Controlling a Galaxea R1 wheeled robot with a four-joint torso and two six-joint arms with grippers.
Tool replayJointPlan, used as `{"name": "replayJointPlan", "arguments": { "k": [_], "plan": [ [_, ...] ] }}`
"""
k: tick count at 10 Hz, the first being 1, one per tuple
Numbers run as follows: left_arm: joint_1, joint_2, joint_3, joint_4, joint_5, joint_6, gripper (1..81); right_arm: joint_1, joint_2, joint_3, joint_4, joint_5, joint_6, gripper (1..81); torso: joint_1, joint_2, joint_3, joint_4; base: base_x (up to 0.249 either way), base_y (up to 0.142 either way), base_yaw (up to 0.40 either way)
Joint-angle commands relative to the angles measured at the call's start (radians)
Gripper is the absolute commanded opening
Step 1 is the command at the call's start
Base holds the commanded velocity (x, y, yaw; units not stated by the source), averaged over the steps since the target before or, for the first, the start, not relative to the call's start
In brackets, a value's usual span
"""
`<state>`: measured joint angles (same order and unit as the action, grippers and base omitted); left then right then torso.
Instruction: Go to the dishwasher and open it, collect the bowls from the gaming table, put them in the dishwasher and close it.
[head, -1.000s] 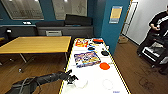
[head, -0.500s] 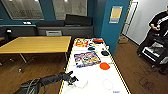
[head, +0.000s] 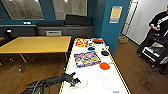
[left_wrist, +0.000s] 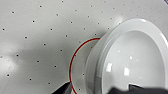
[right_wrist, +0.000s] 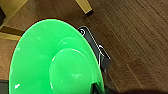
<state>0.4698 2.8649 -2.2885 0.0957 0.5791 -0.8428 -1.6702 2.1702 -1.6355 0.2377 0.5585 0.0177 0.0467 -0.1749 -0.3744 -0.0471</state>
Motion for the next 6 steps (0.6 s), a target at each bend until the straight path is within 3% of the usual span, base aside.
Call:
{"name": "replayJointPlan", "arguments": {
  "k": [1, 4, 6],
  "plan": [
    [-0.131, 0.001, 0.038, 0.061, 0.041, 0.007, 1.0, 0.014, -0.045, 0.008, -0.012, -0.049, 0.002, 1.0, 0.0, 0.0, 0.0, 0.0, 0.0, 0.0, 0.0],
    [-0.151, -0.102, 0.244, 0.081, 0.039, 0.004, 1.0, 0.019, -0.037, 0.0, -0.014, -0.058, 0.004, 1.0, 0.0, 0.0, 0.0, 0.0, 0.0, 0.0, 0.0],
    [-0.223, -0.256, 0.459, 0.079, 0.041, 0.001, 1.0, 0.016, -0.037, 0.0, -0.017, -0.058, 0.004, 1.0, 0.0, 0.0, 0.0, 0.0, 0.0, 0.0, 0.0]
  ]
}}
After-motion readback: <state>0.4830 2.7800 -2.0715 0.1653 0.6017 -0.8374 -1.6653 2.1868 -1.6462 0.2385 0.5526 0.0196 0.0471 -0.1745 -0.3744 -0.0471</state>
